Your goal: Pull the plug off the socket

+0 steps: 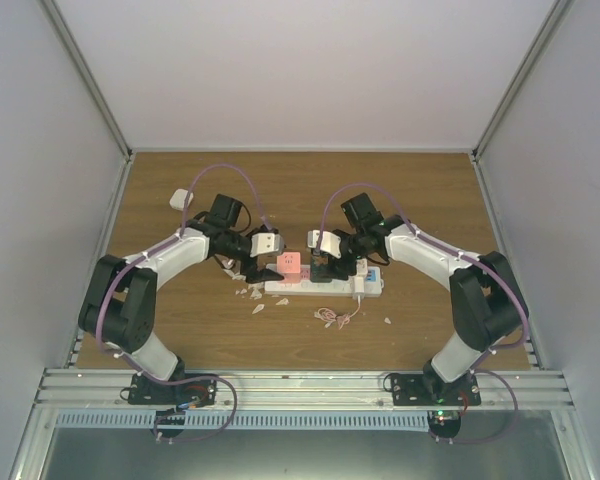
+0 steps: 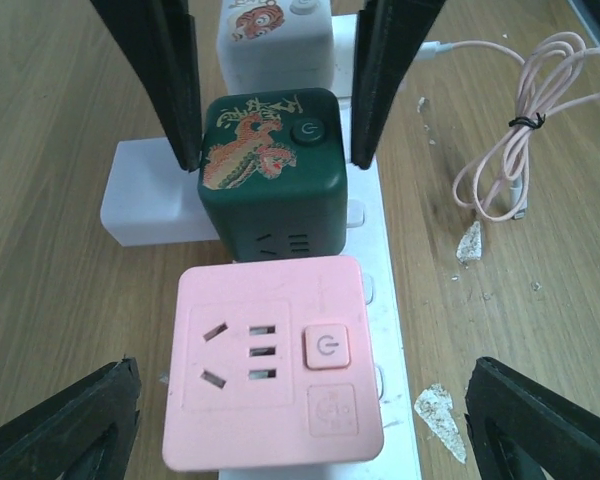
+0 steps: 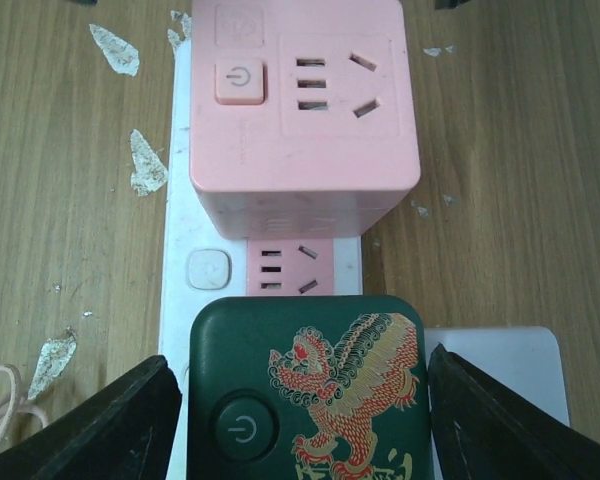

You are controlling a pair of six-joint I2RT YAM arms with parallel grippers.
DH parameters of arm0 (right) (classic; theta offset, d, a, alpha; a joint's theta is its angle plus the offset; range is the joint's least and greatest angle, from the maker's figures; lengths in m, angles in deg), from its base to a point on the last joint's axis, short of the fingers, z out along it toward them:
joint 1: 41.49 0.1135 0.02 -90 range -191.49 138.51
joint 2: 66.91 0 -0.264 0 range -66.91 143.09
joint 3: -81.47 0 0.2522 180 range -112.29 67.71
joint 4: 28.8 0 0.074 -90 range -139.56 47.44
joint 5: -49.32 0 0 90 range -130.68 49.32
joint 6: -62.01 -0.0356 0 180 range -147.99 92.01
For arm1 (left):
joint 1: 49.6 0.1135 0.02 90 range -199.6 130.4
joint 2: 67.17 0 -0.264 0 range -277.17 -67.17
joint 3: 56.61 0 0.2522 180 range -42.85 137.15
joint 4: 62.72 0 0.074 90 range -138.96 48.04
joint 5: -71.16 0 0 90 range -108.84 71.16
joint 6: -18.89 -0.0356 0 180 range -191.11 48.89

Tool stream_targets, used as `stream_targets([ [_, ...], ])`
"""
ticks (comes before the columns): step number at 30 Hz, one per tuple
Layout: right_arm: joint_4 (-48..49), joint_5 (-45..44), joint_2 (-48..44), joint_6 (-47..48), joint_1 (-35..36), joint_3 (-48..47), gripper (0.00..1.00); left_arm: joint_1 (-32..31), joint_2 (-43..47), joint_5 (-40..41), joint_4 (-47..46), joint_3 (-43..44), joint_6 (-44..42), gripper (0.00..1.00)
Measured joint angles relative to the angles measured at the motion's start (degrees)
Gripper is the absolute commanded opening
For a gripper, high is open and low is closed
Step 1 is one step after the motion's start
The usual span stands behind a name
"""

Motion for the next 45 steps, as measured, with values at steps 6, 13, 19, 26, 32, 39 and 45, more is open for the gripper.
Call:
stream_targets([
  [6,0.5,-0.7,0.0,0.1,0.3,0.0,0.61,-1.6,-0.1,1.7,-2.1,-1.3,-0.5,0.88],
  [13,0.8,-1.1,0.0,0.2,0.6,0.0,0.55,-2.7,-1.9,4.6,-5.0,-1.6,0.0,0.87],
  [19,0.9,-1.3,0.0,0.2,0.7,0.0,0.53,-3.1,-3.7,5.9,-6.1,-1.6,0.7,0.78],
  [26,1.0,-1.7,0.0,0.4,0.9,0.0,0.5,-3.5,-4.6,6.2,-7.4,-1.6,1.6,0.56],
  [32,1.1,-2.4,0.0,0.6,1.2,0.1,0.49,-3.8,-3.6,6.7,-9.0,-2.8,2.8,0.4],
  [39,2.1,-2.8,-0.1,1.0,1.8,0.4,0.47,-3.3,-3.4,6.3,-8.0,-2.4,5.6,0.31],
  [45,4.9,-4.0,0.2,1.3,2.9,0.6,0.45,-1.0,-4.2,2.3,-6.1,-1.1,7.5,0.23],
])
